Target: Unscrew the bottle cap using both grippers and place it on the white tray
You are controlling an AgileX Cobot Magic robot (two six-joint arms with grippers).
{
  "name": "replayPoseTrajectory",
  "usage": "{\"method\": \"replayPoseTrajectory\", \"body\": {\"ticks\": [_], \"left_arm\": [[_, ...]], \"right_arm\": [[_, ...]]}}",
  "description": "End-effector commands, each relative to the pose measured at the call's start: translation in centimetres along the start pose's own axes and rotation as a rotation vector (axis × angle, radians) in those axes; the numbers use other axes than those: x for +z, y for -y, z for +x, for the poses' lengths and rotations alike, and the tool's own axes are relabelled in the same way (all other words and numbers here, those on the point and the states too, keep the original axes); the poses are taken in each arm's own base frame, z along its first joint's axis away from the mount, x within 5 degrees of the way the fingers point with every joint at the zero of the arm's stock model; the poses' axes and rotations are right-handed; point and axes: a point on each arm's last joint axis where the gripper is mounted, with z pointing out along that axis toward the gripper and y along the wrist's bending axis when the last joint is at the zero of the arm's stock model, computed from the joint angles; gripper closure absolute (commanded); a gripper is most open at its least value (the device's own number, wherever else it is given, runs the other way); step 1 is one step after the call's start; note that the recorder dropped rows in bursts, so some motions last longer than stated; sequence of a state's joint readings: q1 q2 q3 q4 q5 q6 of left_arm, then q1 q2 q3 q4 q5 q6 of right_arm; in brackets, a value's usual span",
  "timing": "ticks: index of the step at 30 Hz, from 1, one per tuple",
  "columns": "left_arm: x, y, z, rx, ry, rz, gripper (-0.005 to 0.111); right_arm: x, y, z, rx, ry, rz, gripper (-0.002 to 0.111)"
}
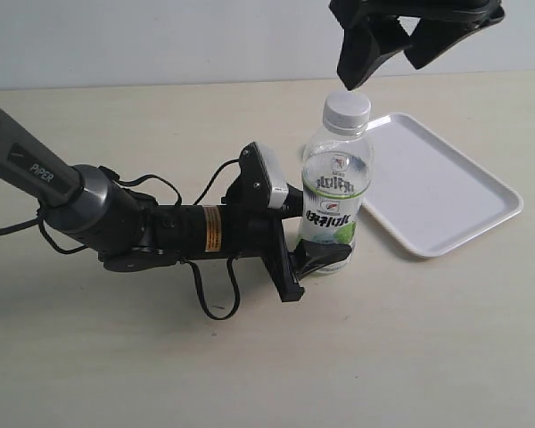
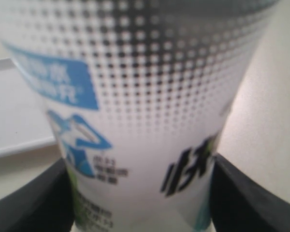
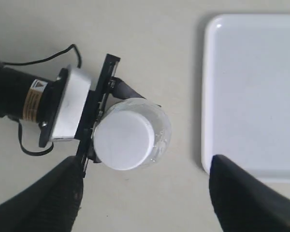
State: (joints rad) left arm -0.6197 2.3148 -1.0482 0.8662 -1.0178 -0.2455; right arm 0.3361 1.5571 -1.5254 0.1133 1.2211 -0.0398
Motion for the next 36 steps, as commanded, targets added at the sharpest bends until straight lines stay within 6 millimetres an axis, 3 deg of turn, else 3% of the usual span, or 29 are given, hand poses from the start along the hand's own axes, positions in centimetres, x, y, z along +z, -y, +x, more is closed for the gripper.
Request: {"method": "replayPoseTrajectory", "body": {"ticks": [1,9,29,36], "left_arm": [[0.0,0.2,0.5,0.012,-0.051,0.014,0.107],[0.0,0.2,0.5,0.012,-0.052,0.013,0.107],[0.0,0.2,0.6,0.012,-0.057,0.012,0.107],[0.0,0.2,0.6,0.012,-0.057,0.012,0.107]], "right_arm": [[-0.2,0.2,0.0,0.118,0.013,0.029,0.038],[0.0,-0.2,0.0,0.180,0.007,-0.022,0.038],[4.1,-0.4,-0.9,0.201,-0.090,-0.076,0.038],[4.9,-0.3,-1.0,0.190,-0.110,-0.072,0.048]]}}
